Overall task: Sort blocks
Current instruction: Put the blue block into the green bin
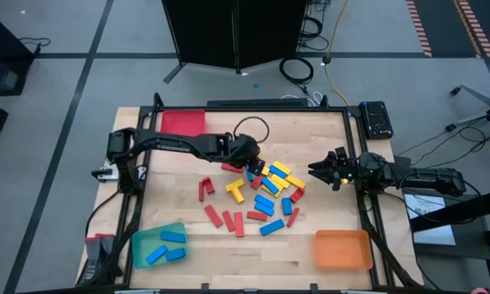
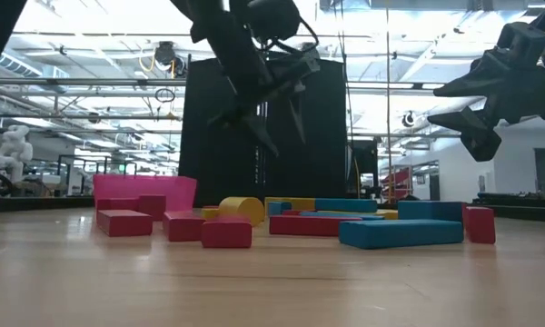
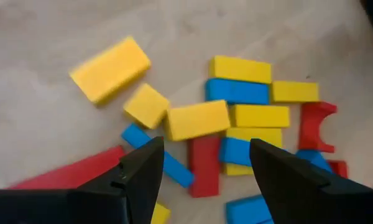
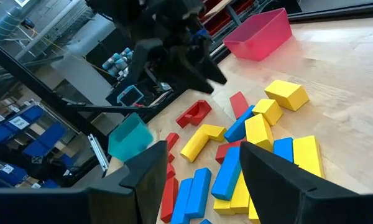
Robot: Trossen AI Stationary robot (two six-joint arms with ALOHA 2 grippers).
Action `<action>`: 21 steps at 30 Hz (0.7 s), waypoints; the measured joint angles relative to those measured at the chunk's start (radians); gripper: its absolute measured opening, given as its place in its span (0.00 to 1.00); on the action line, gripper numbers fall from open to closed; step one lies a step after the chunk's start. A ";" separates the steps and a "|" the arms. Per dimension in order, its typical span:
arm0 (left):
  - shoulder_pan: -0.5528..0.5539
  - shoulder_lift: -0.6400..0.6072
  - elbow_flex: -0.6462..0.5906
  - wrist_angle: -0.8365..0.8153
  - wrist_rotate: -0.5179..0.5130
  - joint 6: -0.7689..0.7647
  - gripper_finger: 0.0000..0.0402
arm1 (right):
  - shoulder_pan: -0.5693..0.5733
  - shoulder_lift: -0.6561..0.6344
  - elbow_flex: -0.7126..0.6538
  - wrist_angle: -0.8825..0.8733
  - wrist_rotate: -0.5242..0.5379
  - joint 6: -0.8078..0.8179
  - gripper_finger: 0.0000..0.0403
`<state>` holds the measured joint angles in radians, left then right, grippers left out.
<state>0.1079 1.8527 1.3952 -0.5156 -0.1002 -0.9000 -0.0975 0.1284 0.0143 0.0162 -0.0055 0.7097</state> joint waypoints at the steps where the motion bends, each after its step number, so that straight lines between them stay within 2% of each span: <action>1: -0.005 0.011 0.000 0.004 -0.001 -0.006 0.60 | 0.000 0.000 0.000 0.000 0.000 0.000 0.49; 10: -0.035 0.053 0.000 -0.088 -0.001 -0.087 0.60 | 0.000 0.001 0.000 0.000 0.000 -0.019 0.49; 21: -0.042 0.080 -0.001 -0.062 -0.047 -0.148 0.60 | 0.000 0.001 0.000 0.000 0.000 -0.042 0.49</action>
<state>0.0654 1.9327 1.3941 -0.5772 -0.1469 -1.0482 -0.0973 0.1295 0.0143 0.0162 -0.0054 0.6682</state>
